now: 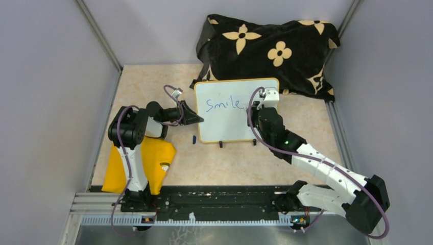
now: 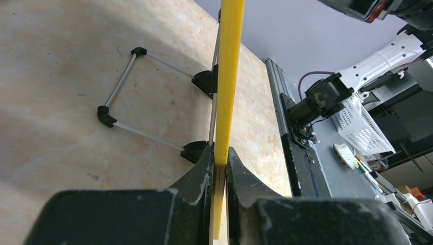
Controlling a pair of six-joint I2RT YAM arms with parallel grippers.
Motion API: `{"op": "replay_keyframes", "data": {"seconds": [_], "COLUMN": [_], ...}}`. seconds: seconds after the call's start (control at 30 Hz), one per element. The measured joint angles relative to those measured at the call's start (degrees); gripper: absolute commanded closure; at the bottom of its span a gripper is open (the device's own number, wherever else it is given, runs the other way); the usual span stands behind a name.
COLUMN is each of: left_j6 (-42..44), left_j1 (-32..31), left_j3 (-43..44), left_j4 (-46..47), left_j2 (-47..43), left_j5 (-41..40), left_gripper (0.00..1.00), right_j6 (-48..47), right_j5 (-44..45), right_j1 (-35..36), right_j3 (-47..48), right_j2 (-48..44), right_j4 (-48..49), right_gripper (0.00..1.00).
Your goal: Write a sentence on the whiteboard
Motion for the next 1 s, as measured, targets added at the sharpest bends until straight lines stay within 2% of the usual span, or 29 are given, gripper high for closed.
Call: {"op": "replay_keyframes", "data": {"seconds": [0.3, 0.63, 1.0], "left_j6": [0.0, 0.0, 0.0], "left_j1": [0.0, 0.0, 0.0], "left_j3": [0.0, 0.0, 0.0], "left_j4": [0.0, 0.0, 0.0], "left_j2": [0.0, 0.1, 0.1], "left_j5": [0.0, 0.0, 0.0], "left_gripper": [1.00, 1.00, 1.00], "right_j6": [-1.3, -2.6, -2.8], "right_j5": [-3.8, -5.0, -2.9], "right_j1": [1.1, 4.9, 4.9], "right_j3": [0.2, 4.1, 6.9], "right_j2": [-1.2, 6.1, 10.8], "right_j4": [4.4, 7.2, 9.2], "right_gripper": [1.00, 1.00, 1.00]}}
